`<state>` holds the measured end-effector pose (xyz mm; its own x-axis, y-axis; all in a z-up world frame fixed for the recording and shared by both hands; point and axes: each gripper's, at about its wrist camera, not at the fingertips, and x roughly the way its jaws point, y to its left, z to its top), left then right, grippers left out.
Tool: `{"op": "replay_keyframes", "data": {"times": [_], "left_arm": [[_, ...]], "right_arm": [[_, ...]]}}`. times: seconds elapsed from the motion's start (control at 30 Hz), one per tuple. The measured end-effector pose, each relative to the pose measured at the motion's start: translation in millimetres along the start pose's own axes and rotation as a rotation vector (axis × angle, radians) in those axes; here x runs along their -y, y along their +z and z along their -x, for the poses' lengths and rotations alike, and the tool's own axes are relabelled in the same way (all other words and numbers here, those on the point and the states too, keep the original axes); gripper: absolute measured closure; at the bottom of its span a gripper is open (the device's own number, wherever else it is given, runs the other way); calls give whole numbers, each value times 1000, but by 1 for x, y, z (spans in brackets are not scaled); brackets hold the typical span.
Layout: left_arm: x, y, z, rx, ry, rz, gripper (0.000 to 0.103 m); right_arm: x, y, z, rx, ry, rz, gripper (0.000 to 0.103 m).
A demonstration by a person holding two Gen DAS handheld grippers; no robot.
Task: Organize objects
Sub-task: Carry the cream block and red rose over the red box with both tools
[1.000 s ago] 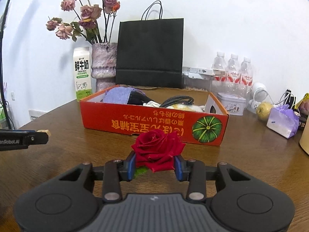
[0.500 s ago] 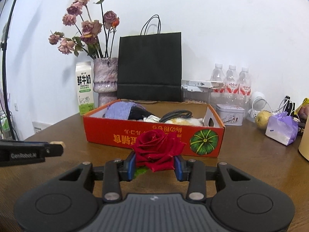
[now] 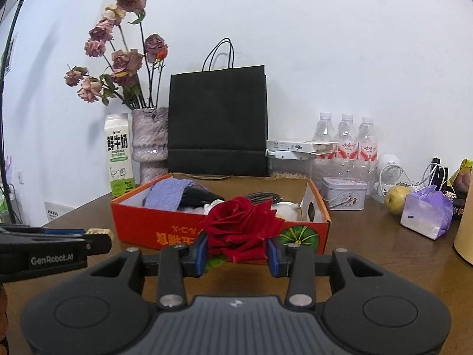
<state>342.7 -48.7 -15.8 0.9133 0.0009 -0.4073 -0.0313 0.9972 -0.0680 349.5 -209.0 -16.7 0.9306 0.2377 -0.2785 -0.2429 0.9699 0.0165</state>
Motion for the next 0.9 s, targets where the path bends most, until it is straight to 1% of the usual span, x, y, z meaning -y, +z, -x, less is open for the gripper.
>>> {"op": "replay_keyframes", "data": {"times": [0.2, 0.37, 0.5, 0.9], "left_arm": [[13, 11, -13, 23, 9, 8, 72], [17, 28, -25, 57, 16, 41, 72], [19, 38, -35, 69, 20, 60, 72], [25, 59, -70, 91, 14, 65, 72]], "right_arm": [[8, 6, -11, 10, 8, -8, 65], [16, 16, -19, 28, 14, -23, 66], [19, 24, -26, 46, 20, -22, 66], [35, 44, -67, 71, 4, -41, 66]]}}
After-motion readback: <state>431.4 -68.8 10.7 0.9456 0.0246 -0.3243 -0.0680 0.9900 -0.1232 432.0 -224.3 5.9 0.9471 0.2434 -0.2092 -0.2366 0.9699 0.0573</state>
